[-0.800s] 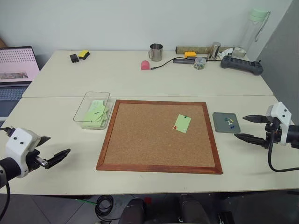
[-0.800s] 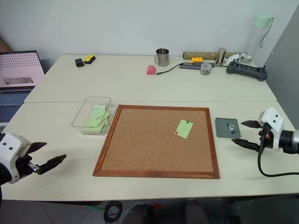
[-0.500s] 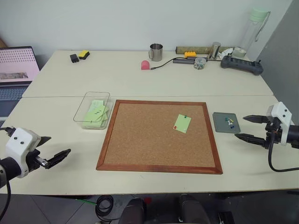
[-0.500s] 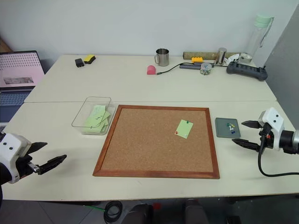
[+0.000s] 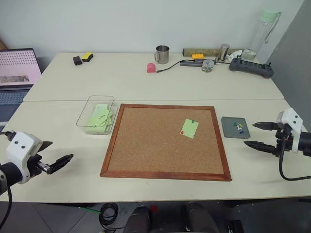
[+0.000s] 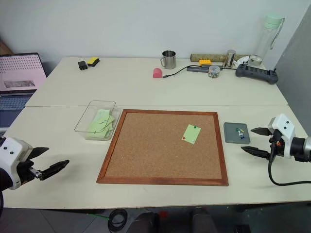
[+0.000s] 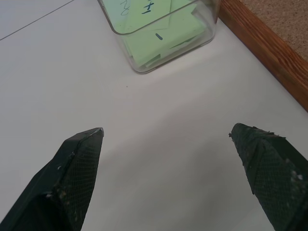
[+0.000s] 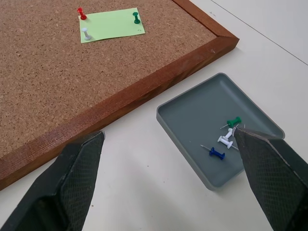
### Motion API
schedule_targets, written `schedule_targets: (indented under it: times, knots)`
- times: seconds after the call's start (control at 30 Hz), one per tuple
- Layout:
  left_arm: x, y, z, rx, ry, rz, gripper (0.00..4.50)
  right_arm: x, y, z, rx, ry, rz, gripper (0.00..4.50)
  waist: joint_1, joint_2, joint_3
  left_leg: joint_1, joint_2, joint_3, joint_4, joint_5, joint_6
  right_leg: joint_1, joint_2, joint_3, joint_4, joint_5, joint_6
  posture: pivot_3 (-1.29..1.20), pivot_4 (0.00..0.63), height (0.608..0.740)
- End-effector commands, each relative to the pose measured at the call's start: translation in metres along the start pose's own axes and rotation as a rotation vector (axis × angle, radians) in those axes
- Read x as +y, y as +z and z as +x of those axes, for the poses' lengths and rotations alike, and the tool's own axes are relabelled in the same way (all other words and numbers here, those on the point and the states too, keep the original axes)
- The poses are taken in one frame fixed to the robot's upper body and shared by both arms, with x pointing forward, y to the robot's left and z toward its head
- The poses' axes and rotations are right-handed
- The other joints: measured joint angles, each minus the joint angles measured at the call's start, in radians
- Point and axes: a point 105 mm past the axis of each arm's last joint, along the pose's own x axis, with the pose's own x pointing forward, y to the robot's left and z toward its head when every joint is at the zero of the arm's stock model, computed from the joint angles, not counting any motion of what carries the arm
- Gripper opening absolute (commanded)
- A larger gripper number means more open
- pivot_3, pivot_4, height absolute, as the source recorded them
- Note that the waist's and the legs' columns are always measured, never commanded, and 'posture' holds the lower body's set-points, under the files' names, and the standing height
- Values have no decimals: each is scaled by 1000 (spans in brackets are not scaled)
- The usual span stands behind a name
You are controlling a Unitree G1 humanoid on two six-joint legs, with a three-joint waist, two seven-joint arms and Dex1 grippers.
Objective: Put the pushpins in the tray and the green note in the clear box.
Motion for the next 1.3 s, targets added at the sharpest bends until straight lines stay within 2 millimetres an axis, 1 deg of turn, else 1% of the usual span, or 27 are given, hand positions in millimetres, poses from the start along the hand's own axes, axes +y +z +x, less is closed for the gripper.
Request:
schedule_targets:
  times: [0.03, 0.2, 0.43, 0.6, 0.67, 0.7, 0.8, 0.9, 1.03, 1.1, 1.2, 1.3]
  knots:
    - [0, 12, -2, -23, -13, 32, 4500, -1, 14, -6, -38, -15, -29, 4477, 0, 0, 0, 0, 0, 0, 0, 0, 0, 0, 0, 0, 0, 0, 0, 0, 150, 740]
    - [-4, 21, 3, -52, -48, 29, 4500, 4, 15, -5, -43, -2, -26, 4477, 0, 0, 0, 0, 0, 0, 0, 0, 0, 0, 0, 0, 0, 0, 0, 0, 150, 740]
    - [-16, 42, 15, -108, -119, 45, 4500, 12, 18, -4, -55, 9, -22, 4477, 0, 0, 0, 0, 0, 0, 1, 0, 0, 0, 0, 0, 0, 1, 1, 0, 150, 740]
    - [-29, 57, 21, -143, -212, 43, 4500, 20, 23, -2, -74, 19, -15, 4477, 1, 0, 0, 0, 0, 0, 1, 0, 0, 0, 0, 0, 1, 1, 1, 0, 150, 740]
    - [-40, 68, 26, -168, -266, 65, 4142, 25, 27, 1, -90, 29, -17, 4500, 0, 0, 0, 0, 0, 0, 1, 0, 0, 0, 0, 0, 1, 1, 1, 0, 150, 740]
    - [-46, 72, 30, -176, -295, 82, 4076, 27, 29, 3, -95, 33, -19, 4500, 1, 0, 0, 1, 0, 1, 1, 0, 0, 1, 0, 1, 1, 1, 1, 0, 150, 740]
    - [-60, 80, 37, -191, -351, 115, 3444, 31, 34, 8, -111, 29, -27, 4500, 1, 0, 0, 1, 0, 0, 1, 0, 0, 1, 1, 1, 1, 1, 2, 0, 150, 740]
    - [-93, 95, 55, -248, -464, 156, 2851, 39, 48, 21, -156, 45, -47, 4500, 2, 0, 0, 0, -1, 0, 2, 0, 0, 1, 1, 1, 1, 2, 2, 0, 150, 740]
    - [-121, 107, 74, -305, -545, 175, 2065, 43, 59, 34, -189, 52, -62, 4500, 2, 0, 0, 0, -1, 0, 3, 0, 0, 1, 1, 1, 1, 3, 3, 0, 150, 740]
    - [-132, 109, 82, -324, -573, 178, 1642, 43, 64, 39, -203, 50, -64, 4500, 0, 0, 0, -1, -1, 0, 4, 0, 0, 1, 1, 1, 1, 3, 3, 0, 150, 740]
    - [-156, 108, 98, -336, -631, 207, 1021, 41, 71, 57, -207, 37, -74, 4500, 0, 0, 0, -1, -1, 0, 5, 0, 0, 1, 1, 1, 1, 3, 3, 0, 150, 740]
    - [-174, 106, 112, -355, -671, 210, 575, 38, 75, 75, -189, 37, -74, 4500, 1, 0, 0, -1, -1, 0, 6, 0, 0, 1, 1, 1, 2, 3, 3, 0, 150, 740]
